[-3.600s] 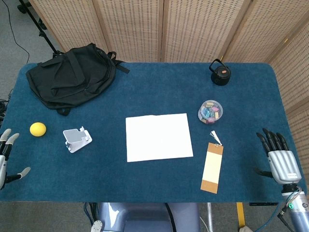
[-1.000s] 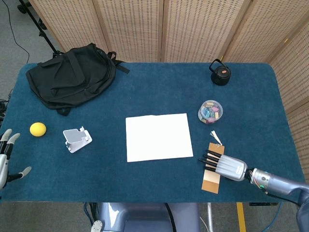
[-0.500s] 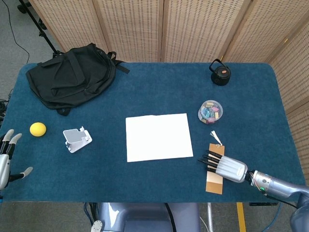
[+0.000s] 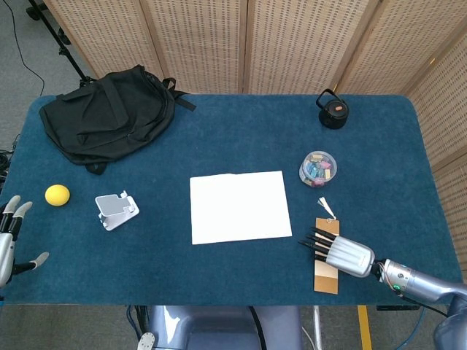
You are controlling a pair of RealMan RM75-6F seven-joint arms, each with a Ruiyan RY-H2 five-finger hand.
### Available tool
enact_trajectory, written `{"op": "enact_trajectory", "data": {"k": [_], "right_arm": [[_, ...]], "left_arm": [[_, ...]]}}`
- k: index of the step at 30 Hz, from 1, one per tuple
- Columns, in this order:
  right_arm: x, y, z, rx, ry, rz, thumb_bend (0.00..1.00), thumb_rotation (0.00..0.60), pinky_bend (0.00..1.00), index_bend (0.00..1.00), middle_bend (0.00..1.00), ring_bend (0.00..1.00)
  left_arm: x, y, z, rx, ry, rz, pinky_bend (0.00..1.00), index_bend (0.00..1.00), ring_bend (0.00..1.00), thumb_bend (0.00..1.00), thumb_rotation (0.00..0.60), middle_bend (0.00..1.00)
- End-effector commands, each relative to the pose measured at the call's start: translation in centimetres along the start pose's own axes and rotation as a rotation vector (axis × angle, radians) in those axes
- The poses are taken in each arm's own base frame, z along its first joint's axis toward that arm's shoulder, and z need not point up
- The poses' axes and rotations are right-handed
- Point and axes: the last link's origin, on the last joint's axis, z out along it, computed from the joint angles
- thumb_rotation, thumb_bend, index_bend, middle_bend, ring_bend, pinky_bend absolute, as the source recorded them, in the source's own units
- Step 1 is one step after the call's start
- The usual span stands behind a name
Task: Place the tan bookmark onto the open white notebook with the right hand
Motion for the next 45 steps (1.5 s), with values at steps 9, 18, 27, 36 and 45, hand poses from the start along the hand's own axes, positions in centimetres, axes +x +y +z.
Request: {"op": "enact_trajectory", "data": {"k": [9,18,27,36,45], "right_arm": [[2.5,1.8,0.8,-0.028,0.109,-0.068,0.31,0.600,0.02,0.44,0.01,0.00],[5.8,3.8,4.3,-0.001,0.190,-0.164,0.34,0.600,0.04,0.44,0.01,0.00],[9.1,5.2,10.3,0.012,0.236,-0.238,0.36,0.600,0.05,0.44,0.01,0.00],[12.4,6.0,17.5,0.000,0.246,-0.336,0.36,0.600,0.07,0.44,0.02,0.00],[12.8,7.3,22.2,-0.085,0.161,-0.384,0.36,0.600,0.08,0.44,0.03,0.00]], "left_arm": [[0.1,0.0,-0.1,-0.001,0.001,-0.004,0.00,0.00,0.00,0.00,0.600,0.00],[0.2,-0.1,-0.1,-0.001,0.001,-0.008,0.00,0.00,0.00,0.00,0.600,0.00],[0.2,-0.2,0.0,0.002,-0.006,-0.010,0.00,0.00,0.00,0.00,0.600,0.00],[-0.1,-0.3,0.4,0.008,-0.023,-0.002,0.00,0.00,0.00,0.00,0.600,0.00],[-0.5,-0.3,0.6,0.013,-0.035,0.012,0.00,0.00,0.00,0.00,0.600,0.00]]}}
